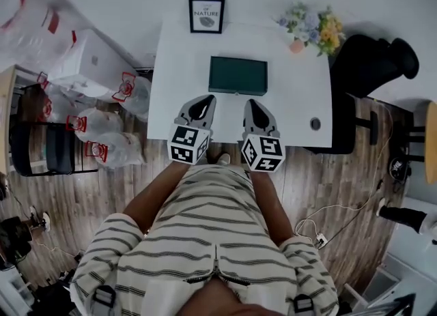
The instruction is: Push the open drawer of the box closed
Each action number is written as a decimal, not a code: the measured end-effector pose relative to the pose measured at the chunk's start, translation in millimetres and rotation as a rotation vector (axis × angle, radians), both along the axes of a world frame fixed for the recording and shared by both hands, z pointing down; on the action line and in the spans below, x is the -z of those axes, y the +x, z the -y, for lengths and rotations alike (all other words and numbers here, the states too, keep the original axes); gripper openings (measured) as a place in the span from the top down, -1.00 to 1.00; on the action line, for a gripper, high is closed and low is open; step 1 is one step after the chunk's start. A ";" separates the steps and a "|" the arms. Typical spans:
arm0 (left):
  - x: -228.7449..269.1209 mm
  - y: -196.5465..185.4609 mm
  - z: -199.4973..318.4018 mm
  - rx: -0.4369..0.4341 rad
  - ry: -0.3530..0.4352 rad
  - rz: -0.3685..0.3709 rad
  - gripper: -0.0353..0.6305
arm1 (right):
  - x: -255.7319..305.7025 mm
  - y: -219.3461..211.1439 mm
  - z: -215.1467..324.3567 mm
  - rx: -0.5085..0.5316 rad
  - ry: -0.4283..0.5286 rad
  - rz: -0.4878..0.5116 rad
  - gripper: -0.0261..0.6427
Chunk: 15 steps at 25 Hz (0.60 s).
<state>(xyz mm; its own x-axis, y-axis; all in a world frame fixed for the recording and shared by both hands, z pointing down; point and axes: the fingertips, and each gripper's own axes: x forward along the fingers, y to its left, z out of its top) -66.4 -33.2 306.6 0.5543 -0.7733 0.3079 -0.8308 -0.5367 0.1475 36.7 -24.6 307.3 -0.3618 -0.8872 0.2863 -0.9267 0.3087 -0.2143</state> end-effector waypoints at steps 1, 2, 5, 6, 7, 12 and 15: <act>1.7 0.0 -1.4 0.000 0.008 0.000 0.89 | 2.8 -0.8 -2.0 0.000 0.008 0.000 0.93; 3.3 0.1 -2.7 0.000 0.015 -0.002 0.89 | 4.8 -1.5 -3.9 0.000 0.012 0.005 0.93; 9.2 0.6 -6.2 -0.003 0.039 -0.010 0.89 | 8.1 -1.3 -8.0 -0.004 0.011 0.034 0.93; 11.2 0.6 -6.9 -0.002 0.046 -0.012 0.89 | 9.1 -0.1 -8.6 -0.008 0.013 0.037 0.93; 13.2 0.8 -7.4 0.000 0.051 -0.016 0.89 | 10.2 1.7 -9.0 -0.013 0.016 0.036 0.93; 20.6 3.4 -8.3 -0.006 0.079 -0.012 0.89 | 15.9 8.1 -7.7 -0.033 0.041 0.036 0.93; 22.0 3.3 -7.6 -0.006 0.089 -0.014 0.89 | 16.2 9.5 -6.9 -0.035 0.047 0.038 0.93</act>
